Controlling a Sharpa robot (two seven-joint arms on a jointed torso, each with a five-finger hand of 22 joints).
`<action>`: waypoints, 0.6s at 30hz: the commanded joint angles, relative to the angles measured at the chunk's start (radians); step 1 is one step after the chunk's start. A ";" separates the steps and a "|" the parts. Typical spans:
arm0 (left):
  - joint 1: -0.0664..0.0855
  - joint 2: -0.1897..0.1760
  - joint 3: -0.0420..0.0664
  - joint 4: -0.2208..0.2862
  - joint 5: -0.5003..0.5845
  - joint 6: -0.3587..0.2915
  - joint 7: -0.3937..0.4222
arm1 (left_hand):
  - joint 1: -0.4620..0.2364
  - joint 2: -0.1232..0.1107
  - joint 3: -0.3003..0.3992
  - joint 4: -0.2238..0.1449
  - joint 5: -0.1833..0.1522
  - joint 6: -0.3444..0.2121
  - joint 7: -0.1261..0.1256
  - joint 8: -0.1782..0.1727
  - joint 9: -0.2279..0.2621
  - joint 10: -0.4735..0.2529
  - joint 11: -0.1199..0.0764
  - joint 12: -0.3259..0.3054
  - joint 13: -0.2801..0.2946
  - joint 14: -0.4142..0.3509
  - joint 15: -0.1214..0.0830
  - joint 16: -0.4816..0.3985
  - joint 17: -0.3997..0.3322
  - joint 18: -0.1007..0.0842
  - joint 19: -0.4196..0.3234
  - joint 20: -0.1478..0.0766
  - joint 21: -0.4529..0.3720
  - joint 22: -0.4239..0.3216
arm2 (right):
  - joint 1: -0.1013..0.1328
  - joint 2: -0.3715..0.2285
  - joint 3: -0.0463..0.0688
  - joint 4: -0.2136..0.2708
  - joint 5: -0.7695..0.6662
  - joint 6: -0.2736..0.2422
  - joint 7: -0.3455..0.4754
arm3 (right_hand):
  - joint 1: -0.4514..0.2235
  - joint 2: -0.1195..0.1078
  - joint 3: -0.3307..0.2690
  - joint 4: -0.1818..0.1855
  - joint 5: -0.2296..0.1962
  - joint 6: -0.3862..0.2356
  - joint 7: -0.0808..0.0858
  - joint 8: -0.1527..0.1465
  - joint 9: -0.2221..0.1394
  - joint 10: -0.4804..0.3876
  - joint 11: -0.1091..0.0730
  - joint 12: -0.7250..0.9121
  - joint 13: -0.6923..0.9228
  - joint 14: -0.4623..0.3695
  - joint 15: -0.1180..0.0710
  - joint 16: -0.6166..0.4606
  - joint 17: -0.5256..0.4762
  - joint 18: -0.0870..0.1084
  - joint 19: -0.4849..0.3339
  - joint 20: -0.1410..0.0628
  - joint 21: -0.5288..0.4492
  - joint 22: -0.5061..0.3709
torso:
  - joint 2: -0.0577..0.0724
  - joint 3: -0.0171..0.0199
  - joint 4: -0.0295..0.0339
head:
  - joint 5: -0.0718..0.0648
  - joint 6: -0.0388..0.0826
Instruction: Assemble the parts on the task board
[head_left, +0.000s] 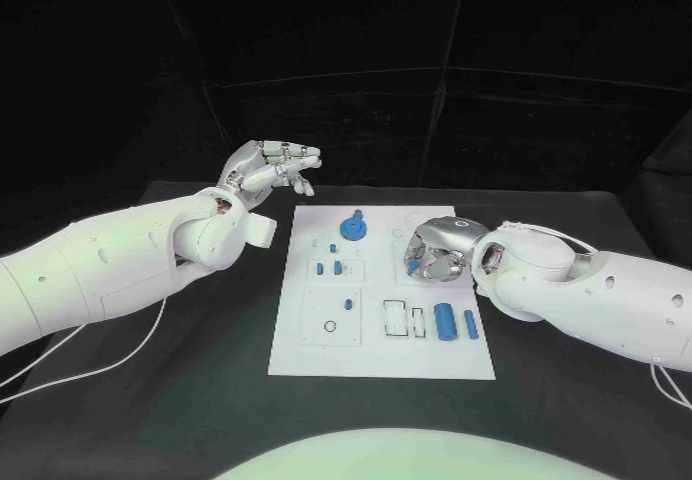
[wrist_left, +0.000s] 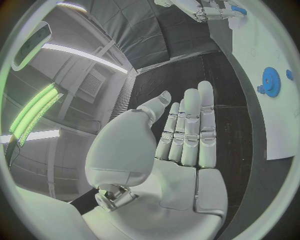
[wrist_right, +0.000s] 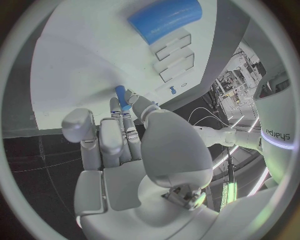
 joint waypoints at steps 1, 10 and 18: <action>0.001 0.001 0.001 0.000 0.004 0.011 0.002 | 0.003 0.001 -0.005 0.001 0.002 -0.006 0.004 -0.004 -0.001 0.000 0.007 -0.006 0.001 -0.001 0.005 -0.006 -0.001 0.006 0.008 0.001 -0.003 -0.001 | 0.000 0.003 0.000 -0.002 -0.009 0.018 0.007 | -0.001 0.005 0.015 0.001 -0.005 0.014 -0.001 0.003 0.000 0.017 0.000 -0.013 -0.001 0.013 -0.007 0.004 0.003 0.013 0.006 -0.002 0.005 0.003 | 0.000 0.0004 0.0004 | 0.000 0.000; 0.001 0.001 0.001 -0.001 0.004 0.012 0.002 | 0.003 0.001 -0.005 0.001 0.002 -0.006 0.004 -0.004 -0.001 0.000 0.007 -0.006 0.001 -0.001 0.005 -0.006 -0.001 0.006 0.008 0.001 -0.003 -0.001 | -0.002 0.002 0.000 0.001 -0.033 -0.098 -0.018 | 0.025 0.040 0.075 -0.004 -0.066 0.075 -0.012 0.023 0.006 0.084 -0.016 -0.021 0.005 0.020 -0.020 0.022 0.028 0.000 0.040 -0.014 0.054 0.083 | -0.001 0.0000 -0.0006 | 0.000 -0.001; 0.001 0.000 0.001 -0.004 0.004 0.012 0.001 | 0.003 0.001 -0.005 0.001 0.002 -0.006 0.004 -0.004 -0.001 0.000 0.007 -0.006 0.001 -0.001 0.005 -0.006 -0.001 0.006 0.008 0.001 -0.003 -0.001 | -0.003 -0.014 0.001 0.035 -0.029 -0.205 -0.020 | 0.031 0.037 0.119 -0.014 -0.072 0.084 -0.011 0.022 0.004 0.100 -0.017 -0.036 0.006 0.020 -0.022 0.027 0.029 -0.004 0.047 -0.018 0.070 0.104 | -0.002 0.0009 0.0000 | 0.003 -0.003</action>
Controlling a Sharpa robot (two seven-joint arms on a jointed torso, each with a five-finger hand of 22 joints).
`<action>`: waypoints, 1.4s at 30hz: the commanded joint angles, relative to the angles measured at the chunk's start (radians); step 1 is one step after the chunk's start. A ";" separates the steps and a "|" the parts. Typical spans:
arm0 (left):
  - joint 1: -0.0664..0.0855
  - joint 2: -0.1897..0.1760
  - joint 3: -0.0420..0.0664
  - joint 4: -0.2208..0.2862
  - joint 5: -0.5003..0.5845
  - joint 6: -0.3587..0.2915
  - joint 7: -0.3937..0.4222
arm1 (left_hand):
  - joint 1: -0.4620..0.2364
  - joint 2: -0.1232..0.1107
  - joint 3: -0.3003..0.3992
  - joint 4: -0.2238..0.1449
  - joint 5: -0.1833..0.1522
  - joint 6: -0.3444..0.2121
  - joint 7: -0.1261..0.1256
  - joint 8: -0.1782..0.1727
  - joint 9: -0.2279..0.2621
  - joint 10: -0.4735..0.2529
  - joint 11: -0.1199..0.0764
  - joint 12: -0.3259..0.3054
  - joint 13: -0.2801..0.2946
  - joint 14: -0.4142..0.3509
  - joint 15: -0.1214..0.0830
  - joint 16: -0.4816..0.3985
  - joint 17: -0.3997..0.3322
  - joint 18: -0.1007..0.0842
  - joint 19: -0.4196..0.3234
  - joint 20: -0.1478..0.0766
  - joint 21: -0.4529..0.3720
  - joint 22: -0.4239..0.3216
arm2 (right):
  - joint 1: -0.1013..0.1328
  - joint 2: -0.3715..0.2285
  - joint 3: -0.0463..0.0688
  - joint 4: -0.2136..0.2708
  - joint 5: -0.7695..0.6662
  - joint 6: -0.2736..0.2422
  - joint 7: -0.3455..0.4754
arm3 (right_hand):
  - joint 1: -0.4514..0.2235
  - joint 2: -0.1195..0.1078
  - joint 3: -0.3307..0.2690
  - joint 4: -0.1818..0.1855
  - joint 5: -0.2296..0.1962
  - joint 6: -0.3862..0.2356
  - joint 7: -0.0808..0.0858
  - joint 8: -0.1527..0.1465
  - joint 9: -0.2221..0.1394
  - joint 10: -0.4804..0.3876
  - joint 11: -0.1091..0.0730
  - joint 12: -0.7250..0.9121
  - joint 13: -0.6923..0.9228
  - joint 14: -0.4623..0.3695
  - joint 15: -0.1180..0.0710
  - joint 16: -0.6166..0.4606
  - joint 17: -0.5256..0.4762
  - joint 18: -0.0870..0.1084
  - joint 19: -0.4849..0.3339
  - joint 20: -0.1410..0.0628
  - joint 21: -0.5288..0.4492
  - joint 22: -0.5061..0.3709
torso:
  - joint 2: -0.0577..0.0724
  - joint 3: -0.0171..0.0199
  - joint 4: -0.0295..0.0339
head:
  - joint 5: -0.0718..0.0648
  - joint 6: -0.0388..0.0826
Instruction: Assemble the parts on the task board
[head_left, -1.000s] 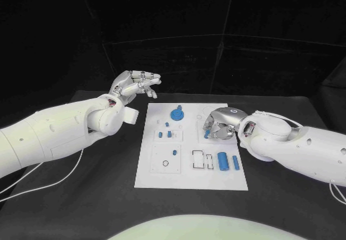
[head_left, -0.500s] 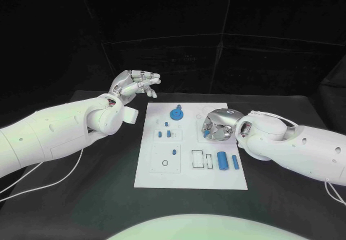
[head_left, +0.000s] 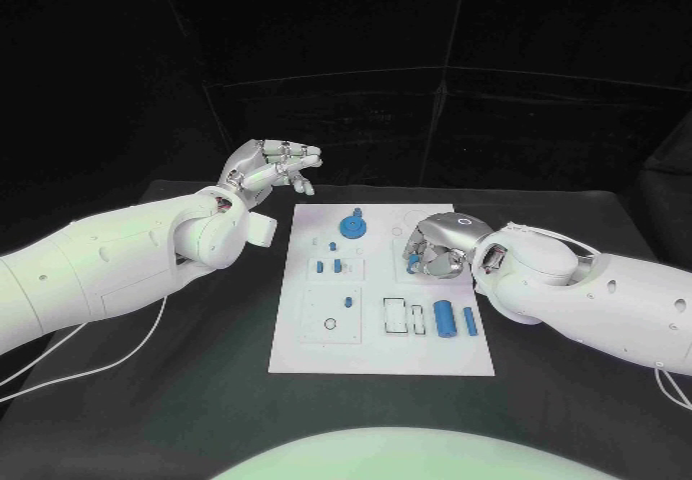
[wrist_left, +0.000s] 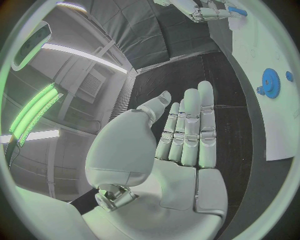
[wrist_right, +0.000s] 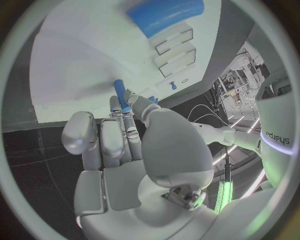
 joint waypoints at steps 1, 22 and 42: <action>0.001 0.000 0.001 -0.002 0.004 0.010 0.002 | 0.003 0.001 -0.005 0.001 0.002 -0.006 0.004 -0.004 -0.001 0.000 0.007 -0.006 0.001 -0.001 0.005 -0.006 -0.001 0.006 0.008 0.001 -0.003 -0.001 | 0.004 -0.011 0.003 0.032 0.000 -0.125 -0.003 | 0.011 0.014 0.011 -0.002 0.001 0.007 0.003 0.002 0.000 0.009 0.003 -0.008 0.001 0.024 -0.007 0.003 -0.001 -0.004 0.008 0.000 0.008 0.003 | -0.001 -0.0003 0.0000 | 0.001 0.000; 0.001 0.009 0.001 -0.006 0.004 0.013 0.003 | 0.003 0.001 -0.005 0.001 0.002 -0.006 0.004 -0.004 -0.001 0.000 0.007 -0.006 0.001 -0.001 0.005 -0.006 -0.001 0.006 0.008 0.001 -0.003 -0.001 | -0.015 0.073 0.005 0.148 0.135 -0.126 0.111 | 0.000 -0.006 0.045 -0.009 0.030 0.000 0.010 -0.009 -0.005 0.008 0.009 -0.033 0.000 0.021 -0.003 0.004 -0.007 -0.006 0.010 0.001 0.018 0.015 | 0.000 -0.0020 0.0049 | 0.017 -0.004; 0.001 0.016 0.001 -0.006 0.004 0.014 0.003 | 0.005 0.003 -0.007 0.001 0.002 -0.006 0.003 -0.003 -0.001 -0.001 0.007 -0.005 0.001 -0.002 0.005 -0.006 -0.002 0.006 0.009 0.001 -0.005 -0.004 | -0.080 0.200 0.000 0.062 0.000 0.037 0.089 | -0.005 -0.010 0.045 -0.008 0.031 -0.002 0.012 -0.011 -0.005 0.006 0.011 -0.037 0.000 0.020 -0.002 0.001 -0.013 -0.005 0.008 0.002 0.016 0.011 | 0.001 -0.0002 0.0010 | 0.040 -0.015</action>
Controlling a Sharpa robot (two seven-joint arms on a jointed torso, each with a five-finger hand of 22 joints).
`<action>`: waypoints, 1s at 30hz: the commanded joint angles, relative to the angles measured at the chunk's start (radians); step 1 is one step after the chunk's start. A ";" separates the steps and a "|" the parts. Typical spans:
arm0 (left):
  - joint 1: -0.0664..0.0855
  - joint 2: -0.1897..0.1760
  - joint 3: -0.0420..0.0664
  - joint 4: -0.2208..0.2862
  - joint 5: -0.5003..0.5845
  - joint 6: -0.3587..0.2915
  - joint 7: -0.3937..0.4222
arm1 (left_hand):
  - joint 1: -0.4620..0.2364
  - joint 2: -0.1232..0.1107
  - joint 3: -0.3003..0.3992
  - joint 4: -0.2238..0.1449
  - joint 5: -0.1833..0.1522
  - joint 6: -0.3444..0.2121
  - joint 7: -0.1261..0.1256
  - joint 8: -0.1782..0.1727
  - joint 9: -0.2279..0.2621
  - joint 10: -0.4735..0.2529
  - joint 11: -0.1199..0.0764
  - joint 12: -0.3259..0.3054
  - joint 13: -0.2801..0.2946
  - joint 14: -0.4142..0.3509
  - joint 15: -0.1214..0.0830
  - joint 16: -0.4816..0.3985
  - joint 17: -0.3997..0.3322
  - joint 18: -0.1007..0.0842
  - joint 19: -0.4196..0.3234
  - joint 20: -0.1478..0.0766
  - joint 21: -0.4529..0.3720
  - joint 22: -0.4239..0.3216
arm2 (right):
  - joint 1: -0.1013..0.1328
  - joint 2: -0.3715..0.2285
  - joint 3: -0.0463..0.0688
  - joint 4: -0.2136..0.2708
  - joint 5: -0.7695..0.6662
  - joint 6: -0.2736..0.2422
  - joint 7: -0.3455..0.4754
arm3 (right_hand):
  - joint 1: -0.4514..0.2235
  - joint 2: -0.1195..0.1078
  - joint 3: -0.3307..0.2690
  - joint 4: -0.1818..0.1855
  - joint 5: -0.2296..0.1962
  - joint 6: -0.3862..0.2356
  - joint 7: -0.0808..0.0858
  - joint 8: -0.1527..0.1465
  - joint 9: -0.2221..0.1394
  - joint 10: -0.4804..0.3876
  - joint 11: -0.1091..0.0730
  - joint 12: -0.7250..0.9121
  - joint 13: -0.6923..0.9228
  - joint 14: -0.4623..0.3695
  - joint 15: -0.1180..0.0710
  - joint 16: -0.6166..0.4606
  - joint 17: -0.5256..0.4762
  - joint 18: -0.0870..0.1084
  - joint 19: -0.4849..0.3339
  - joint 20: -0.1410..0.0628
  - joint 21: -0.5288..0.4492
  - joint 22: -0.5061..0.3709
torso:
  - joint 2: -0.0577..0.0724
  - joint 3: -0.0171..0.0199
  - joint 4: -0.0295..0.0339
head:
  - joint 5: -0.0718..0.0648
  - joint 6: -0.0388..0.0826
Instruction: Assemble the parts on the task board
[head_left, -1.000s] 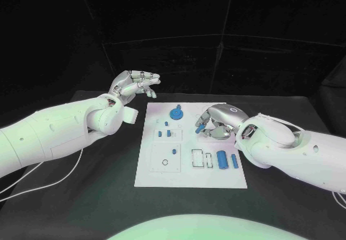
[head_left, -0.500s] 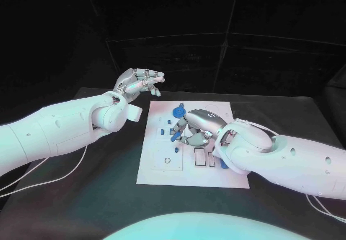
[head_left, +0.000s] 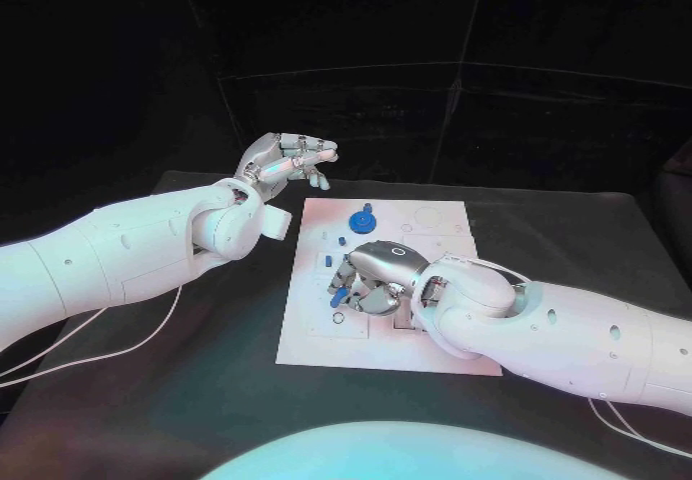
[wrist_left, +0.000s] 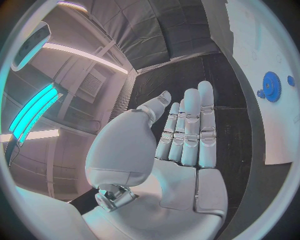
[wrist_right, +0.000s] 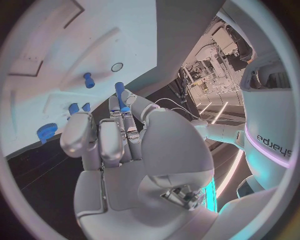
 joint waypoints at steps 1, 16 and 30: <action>0.002 0.002 0.001 0.000 0.004 0.011 0.004 | 0.005 0.003 -0.007 0.001 0.002 -0.006 0.003 -0.003 -0.001 -0.001 0.007 -0.005 0.001 -0.002 0.005 -0.006 -0.001 0.006 0.009 0.001 -0.005 -0.001 | -0.002 0.005 0.000 -0.006 -0.061 0.070 -0.014 | -0.004 -0.008 0.004 0.000 0.004 -0.001 0.006 0.002 0.001 -0.001 0.004 -0.004 -0.001 0.020 -0.002 0.000 -0.003 -0.005 0.000 0.002 0.004 -0.002 | 0.000 0.0008 0.0007 | 0.002 -0.003; 0.002 0.006 0.001 -0.004 0.004 0.013 0.004 | 0.005 0.003 -0.007 0.001 0.002 -0.006 0.003 -0.003 -0.001 -0.001 0.007 -0.005 0.001 -0.002 0.005 -0.006 -0.001 0.006 0.009 0.001 -0.005 -0.001 | -0.007 0.019 -0.001 -0.009 -0.085 0.114 -0.026 | -0.006 -0.007 0.004 0.001 0.004 0.000 0.006 0.002 0.001 -0.001 0.004 -0.005 -0.001 0.020 -0.001 0.000 -0.003 -0.005 0.000 0.002 0.004 -0.001 | 0.000 0.0006 0.0003 | 0.002 -0.008; 0.002 0.006 0.001 -0.005 0.004 0.014 0.003 | 0.005 0.003 -0.007 0.001 0.002 -0.006 0.003 -0.003 -0.001 -0.001 0.007 -0.005 0.001 -0.002 0.005 -0.006 -0.001 0.006 0.009 0.001 -0.005 -0.001 | -0.009 0.025 -0.001 -0.018 -0.112 0.139 -0.049 | -0.007 -0.007 0.005 0.002 0.004 0.001 0.006 0.002 0.001 0.000 0.004 -0.005 0.000 0.019 -0.001 0.000 -0.004 -0.005 -0.001 0.003 0.004 -0.002 | 0.000 0.0004 0.0002 | 0.002 -0.009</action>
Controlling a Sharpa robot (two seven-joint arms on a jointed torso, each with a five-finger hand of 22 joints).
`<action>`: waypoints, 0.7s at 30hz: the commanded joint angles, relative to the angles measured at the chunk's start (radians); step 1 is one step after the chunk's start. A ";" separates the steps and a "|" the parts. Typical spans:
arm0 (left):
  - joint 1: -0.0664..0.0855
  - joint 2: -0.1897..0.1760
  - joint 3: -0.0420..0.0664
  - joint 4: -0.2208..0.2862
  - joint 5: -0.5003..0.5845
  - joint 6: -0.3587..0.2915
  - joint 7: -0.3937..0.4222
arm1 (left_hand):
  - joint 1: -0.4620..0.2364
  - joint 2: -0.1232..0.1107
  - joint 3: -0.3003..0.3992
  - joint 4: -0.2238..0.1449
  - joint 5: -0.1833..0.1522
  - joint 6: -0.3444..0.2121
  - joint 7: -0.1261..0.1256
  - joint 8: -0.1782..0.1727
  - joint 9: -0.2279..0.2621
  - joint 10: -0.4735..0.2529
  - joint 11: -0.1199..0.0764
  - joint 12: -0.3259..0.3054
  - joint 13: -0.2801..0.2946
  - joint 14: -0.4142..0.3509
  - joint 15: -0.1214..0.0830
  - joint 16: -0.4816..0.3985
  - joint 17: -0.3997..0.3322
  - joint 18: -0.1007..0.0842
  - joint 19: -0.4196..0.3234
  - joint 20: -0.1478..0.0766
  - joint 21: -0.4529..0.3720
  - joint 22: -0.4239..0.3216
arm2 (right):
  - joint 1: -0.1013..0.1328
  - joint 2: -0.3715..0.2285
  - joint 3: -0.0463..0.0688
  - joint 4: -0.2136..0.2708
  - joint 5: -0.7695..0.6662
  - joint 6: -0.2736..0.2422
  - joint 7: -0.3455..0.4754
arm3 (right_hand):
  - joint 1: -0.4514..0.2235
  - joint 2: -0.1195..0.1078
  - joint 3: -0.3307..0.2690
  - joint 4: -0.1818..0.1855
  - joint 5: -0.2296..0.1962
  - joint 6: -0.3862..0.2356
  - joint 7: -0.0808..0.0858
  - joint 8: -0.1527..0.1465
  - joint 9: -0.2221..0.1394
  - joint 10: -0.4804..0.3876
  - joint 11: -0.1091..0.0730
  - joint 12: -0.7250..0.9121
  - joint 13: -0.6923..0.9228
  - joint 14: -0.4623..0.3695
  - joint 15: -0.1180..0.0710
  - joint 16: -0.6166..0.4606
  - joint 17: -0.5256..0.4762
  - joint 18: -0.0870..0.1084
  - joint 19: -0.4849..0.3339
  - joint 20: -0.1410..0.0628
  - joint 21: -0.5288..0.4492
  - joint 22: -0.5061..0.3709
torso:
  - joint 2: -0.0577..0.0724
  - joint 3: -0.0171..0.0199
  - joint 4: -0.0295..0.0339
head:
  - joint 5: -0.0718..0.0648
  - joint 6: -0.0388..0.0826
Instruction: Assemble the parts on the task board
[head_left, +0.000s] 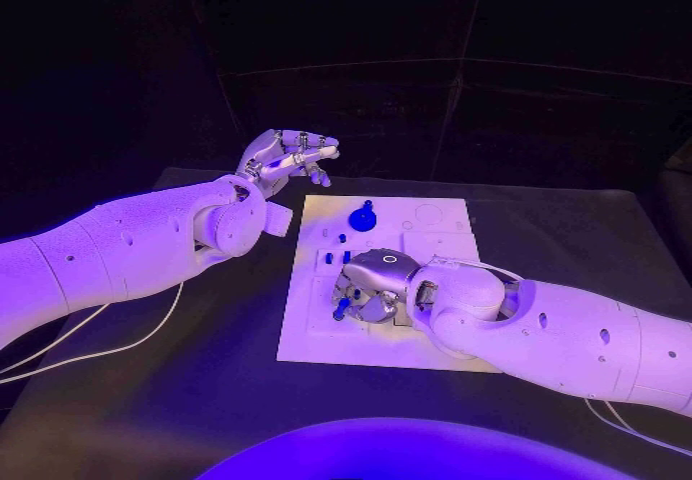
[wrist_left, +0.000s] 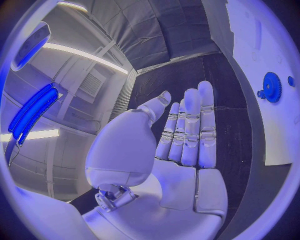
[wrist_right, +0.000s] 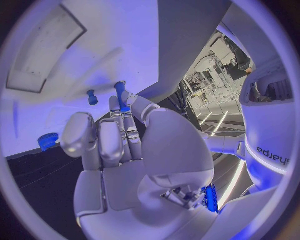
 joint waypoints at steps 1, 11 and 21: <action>0.002 0.001 0.001 0.000 0.004 0.011 0.003 | 0.005 0.003 -0.007 0.001 0.002 -0.006 0.003 -0.003 -0.001 -0.001 0.007 -0.005 0.001 -0.002 0.005 -0.006 -0.001 0.006 0.009 0.001 -0.005 -0.001 | 0.001 0.004 0.000 -0.002 -0.029 0.028 -0.020 | -0.001 -0.001 0.005 0.002 0.005 0.003 0.002 0.005 0.002 0.000 0.004 -0.005 0.000 0.019 -0.001 0.000 -0.001 -0.005 -0.001 0.003 0.004 -0.001 | 0.000 0.0001 0.0001 | 0.000 -0.001; 0.002 0.000 0.001 0.001 0.004 0.011 0.003 | 0.005 0.003 -0.007 0.001 0.002 -0.006 0.003 -0.003 -0.001 -0.001 0.007 -0.005 0.001 -0.002 0.005 -0.006 -0.001 0.006 0.009 0.001 -0.005 -0.001 | -0.003 0.019 0.000 -0.006 -0.046 0.034 -0.026 | -0.008 -0.007 0.002 0.004 0.003 0.002 0.002 0.003 0.001 -0.001 0.004 -0.009 0.000 0.018 -0.001 -0.003 -0.008 -0.005 -0.003 0.004 0.002 -0.004 | 0.000 -0.0001 0.0003 | 0.000 -0.002; 0.002 -0.001 0.001 0.001 0.004 0.012 0.002 | 0.005 0.003 -0.007 0.001 0.002 -0.006 0.003 -0.003 -0.001 -0.001 0.007 -0.005 0.001 -0.002 0.005 -0.006 -0.001 0.006 0.009 0.001 -0.005 -0.001 | -0.004 0.027 -0.002 -0.008 -0.047 -0.003 -0.015 | -0.048 -0.045 -0.012 0.021 0.022 -0.069 0.020 -0.021 -0.005 -0.104 0.033 -0.078 -0.008 0.013 0.023 -0.008 -0.022 -0.004 -0.013 0.023 -0.004 -0.014 | 0.000 -0.0004 0.0003 | -0.001 -0.002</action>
